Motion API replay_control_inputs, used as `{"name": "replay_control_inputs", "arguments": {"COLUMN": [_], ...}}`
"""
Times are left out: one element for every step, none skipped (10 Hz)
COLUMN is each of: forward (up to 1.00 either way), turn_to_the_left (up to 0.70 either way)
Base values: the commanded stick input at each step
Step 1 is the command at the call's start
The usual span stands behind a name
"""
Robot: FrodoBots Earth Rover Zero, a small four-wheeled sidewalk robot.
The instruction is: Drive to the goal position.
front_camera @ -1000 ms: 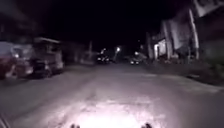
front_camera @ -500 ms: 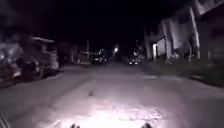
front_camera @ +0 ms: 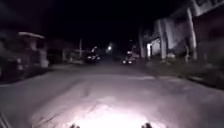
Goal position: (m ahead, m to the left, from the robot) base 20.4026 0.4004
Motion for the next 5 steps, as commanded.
{"name": "replay_control_inputs", "arguments": {"forward": [0.85,0.85,0.85,0.85,0.85], "turn_to_the_left": [0.00,0.00,0.00,0.00,0.00]}}
